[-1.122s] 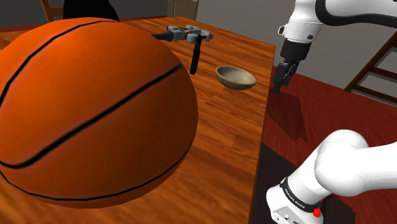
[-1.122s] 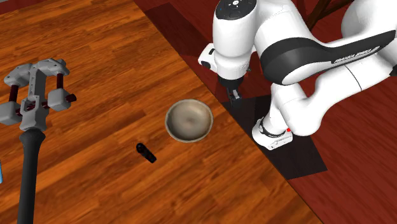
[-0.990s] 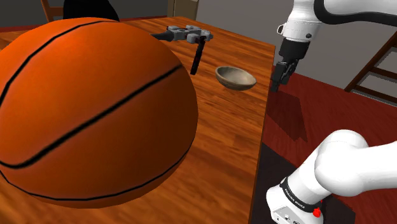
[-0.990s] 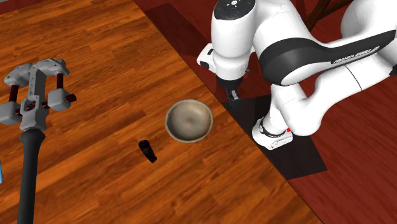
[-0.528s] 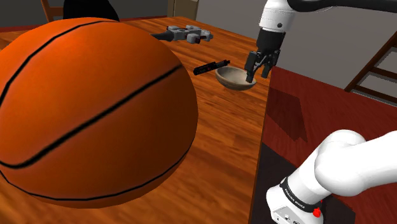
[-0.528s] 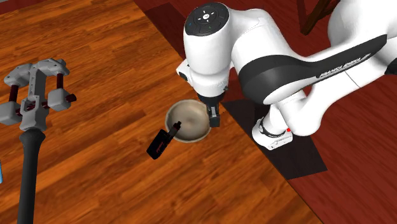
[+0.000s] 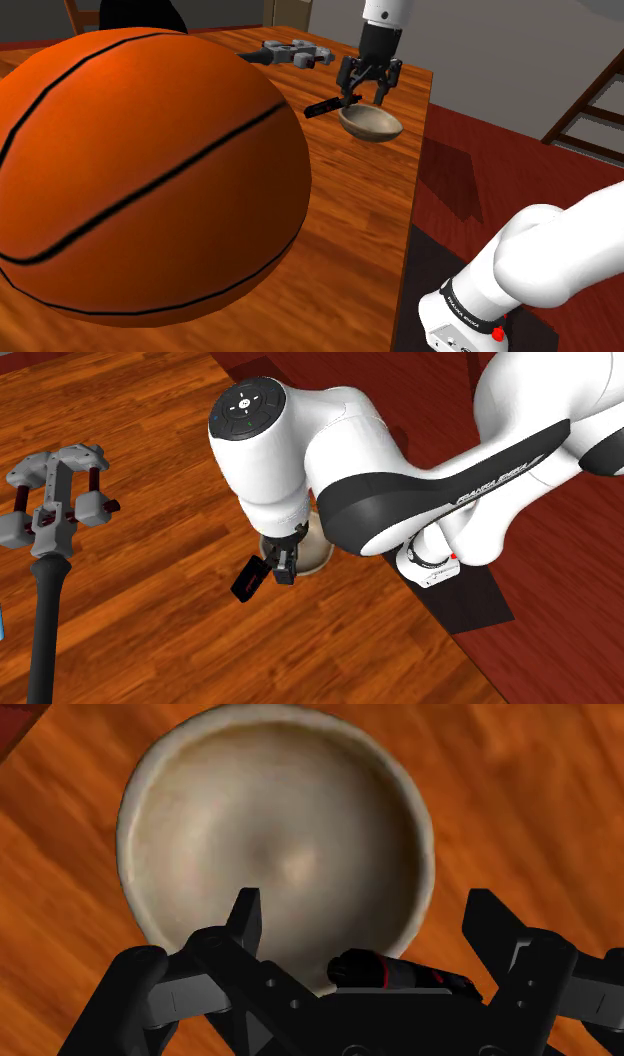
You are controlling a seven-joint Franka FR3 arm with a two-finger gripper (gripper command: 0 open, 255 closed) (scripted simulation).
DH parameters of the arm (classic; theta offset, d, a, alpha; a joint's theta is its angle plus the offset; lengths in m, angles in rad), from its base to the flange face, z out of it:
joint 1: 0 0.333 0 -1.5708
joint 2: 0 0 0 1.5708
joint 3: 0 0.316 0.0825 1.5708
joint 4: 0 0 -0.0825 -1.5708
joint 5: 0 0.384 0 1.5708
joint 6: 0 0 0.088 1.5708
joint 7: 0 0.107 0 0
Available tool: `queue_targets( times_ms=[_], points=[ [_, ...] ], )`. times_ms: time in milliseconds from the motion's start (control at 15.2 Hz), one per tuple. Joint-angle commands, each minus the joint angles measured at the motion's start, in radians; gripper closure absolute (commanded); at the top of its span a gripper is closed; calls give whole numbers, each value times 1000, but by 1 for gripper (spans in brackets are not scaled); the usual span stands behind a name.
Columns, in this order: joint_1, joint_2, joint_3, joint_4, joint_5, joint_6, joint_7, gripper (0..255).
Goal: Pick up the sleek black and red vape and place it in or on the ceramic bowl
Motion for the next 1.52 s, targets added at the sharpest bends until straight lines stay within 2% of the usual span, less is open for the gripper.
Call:
queue_targets(
  times_ms=[0,660,1122,1452],
  points=[
    [-5,71,14,78,-1,5,59,0],
    [3,440,57,550,-50,-40,330,0],
    [1,418,54,426,-46,62,328,0],
    [1,417,54,417,-46,70,327,0]
  ],
)
